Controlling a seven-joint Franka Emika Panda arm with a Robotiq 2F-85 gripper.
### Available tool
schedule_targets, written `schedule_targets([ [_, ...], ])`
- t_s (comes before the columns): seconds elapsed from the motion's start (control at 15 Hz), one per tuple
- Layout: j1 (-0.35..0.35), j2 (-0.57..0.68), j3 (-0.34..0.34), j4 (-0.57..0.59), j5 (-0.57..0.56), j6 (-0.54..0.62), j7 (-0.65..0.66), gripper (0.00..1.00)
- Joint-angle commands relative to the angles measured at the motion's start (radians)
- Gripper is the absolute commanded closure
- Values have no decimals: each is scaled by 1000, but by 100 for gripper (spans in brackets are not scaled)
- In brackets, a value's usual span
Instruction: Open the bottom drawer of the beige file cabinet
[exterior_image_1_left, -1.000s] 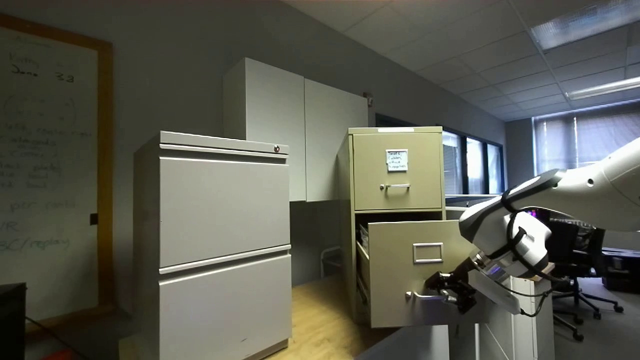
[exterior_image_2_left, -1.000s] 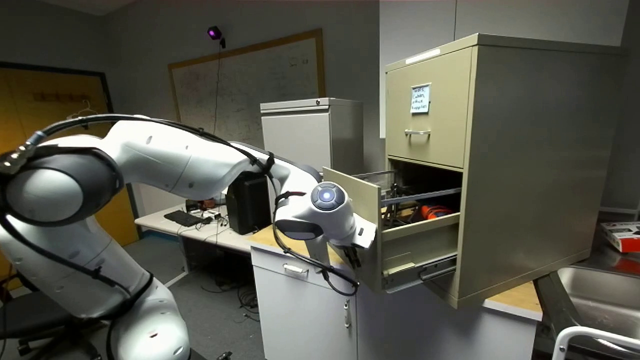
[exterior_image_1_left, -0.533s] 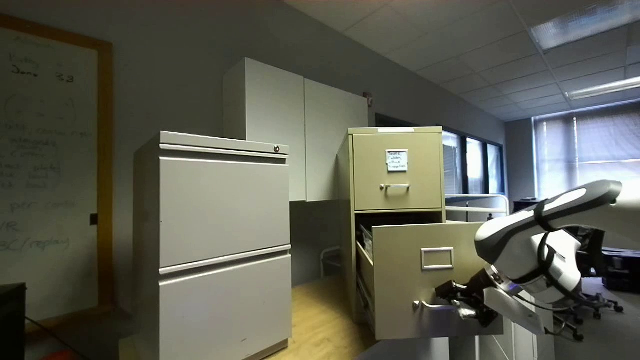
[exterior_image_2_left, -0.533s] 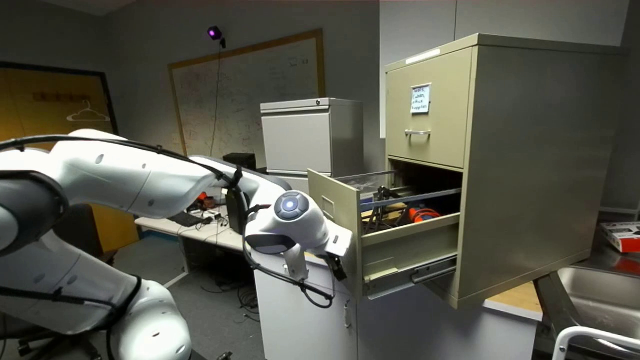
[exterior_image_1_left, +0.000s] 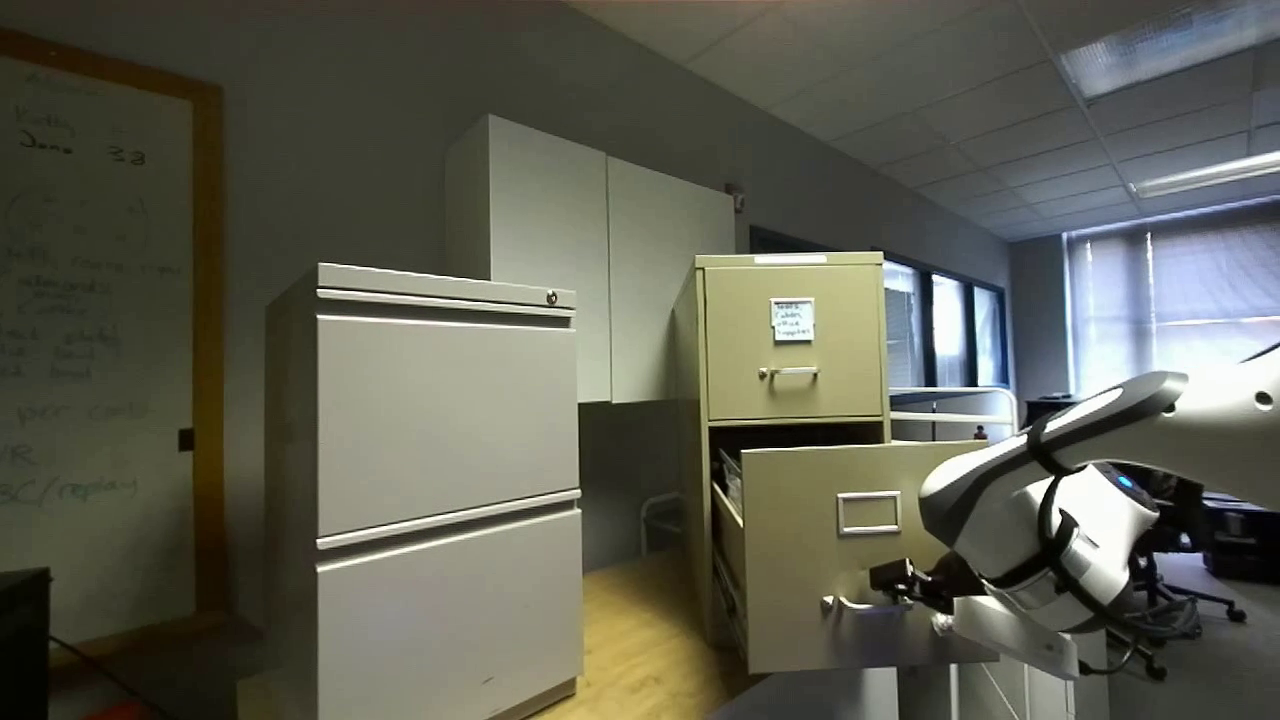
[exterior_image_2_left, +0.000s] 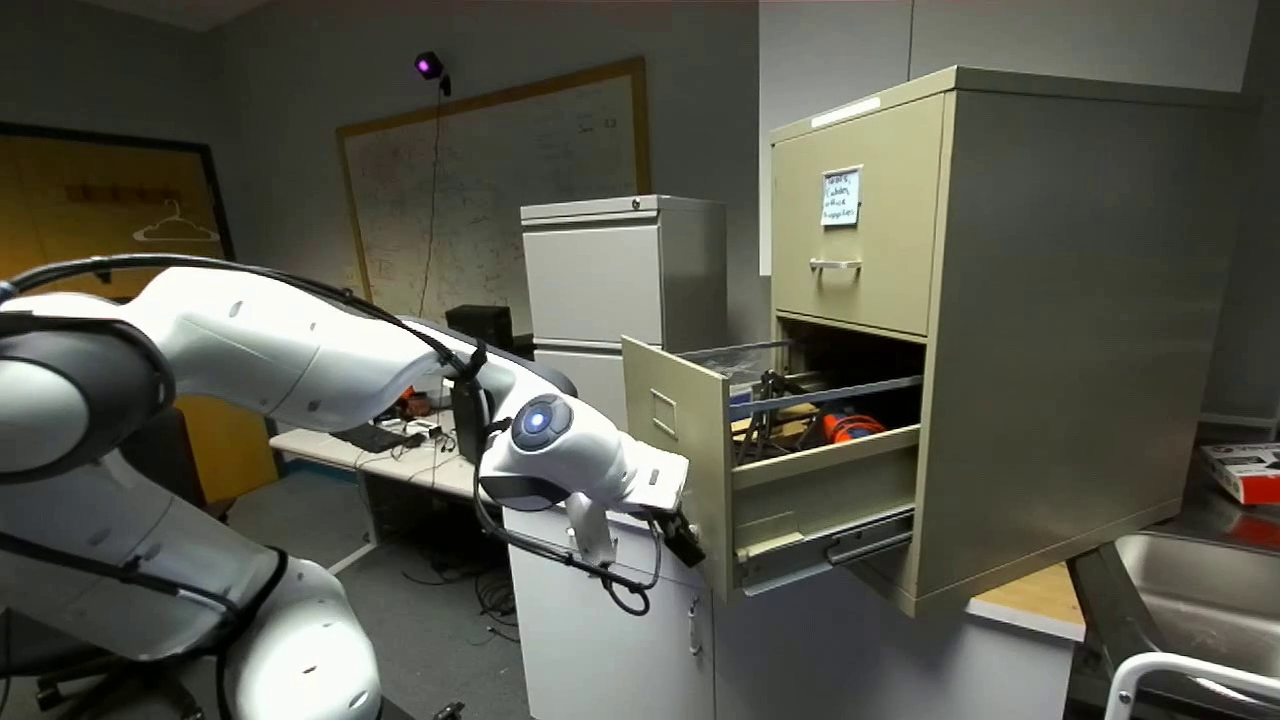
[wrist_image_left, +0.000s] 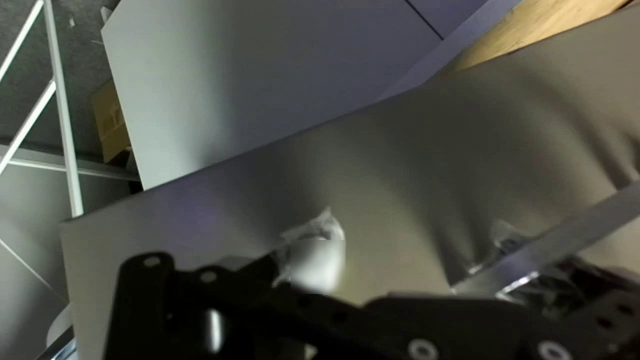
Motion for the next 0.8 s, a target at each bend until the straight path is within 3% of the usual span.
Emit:
schedule_targets([
  [0.0, 42, -42, 51, -2, 82, 90, -137, 0],
  [0.33, 55, -82, 86, -7, 147, 157, -252, 0],
  [0.6, 117, -155, 116, 9, 186, 229, -389, 0],
  [0.73, 90, -143, 150, 16, 178, 202, -417, 0],
])
